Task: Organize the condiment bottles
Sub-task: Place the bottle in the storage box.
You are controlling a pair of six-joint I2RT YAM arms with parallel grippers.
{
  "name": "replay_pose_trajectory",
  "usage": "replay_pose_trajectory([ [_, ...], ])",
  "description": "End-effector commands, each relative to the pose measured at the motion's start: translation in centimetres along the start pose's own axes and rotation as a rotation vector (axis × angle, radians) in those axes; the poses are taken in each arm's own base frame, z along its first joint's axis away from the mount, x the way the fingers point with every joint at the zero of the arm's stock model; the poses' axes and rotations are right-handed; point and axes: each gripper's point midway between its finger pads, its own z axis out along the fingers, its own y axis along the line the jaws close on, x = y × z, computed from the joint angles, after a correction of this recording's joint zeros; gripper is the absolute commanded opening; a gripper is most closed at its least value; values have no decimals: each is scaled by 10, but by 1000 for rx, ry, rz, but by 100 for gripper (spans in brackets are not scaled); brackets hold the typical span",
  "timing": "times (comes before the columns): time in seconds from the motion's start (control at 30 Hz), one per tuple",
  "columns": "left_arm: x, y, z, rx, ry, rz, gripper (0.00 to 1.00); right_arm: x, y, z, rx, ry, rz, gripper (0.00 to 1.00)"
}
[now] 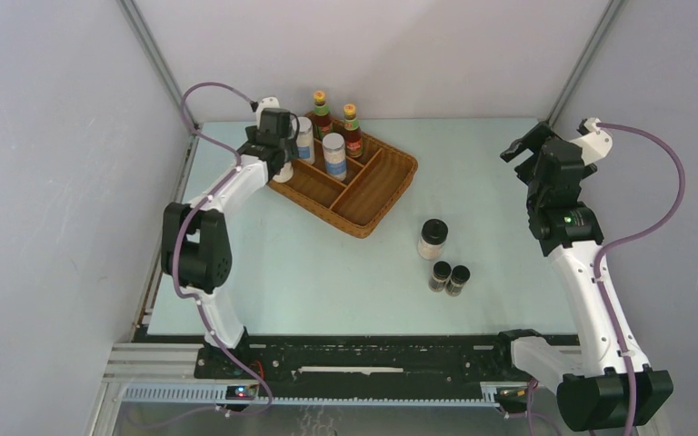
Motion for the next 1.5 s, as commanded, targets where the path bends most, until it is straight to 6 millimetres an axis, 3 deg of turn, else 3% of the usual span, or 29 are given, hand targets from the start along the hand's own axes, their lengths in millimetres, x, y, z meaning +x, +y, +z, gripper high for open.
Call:
replay_pose_trajectory([
  [0.0, -34, -6, 2, 23, -86, -62, 0, -8, 3, -1, -1, -36, -2, 100],
  [0.47, -41, -18, 16, 45, -86, -61, 0, -7, 2, 3, 9, -39, -17, 99],
  [1.47, -18, -17, 38, 27, -67, -54, 0, 0, 7, 7, 5, -27, -35, 100],
])
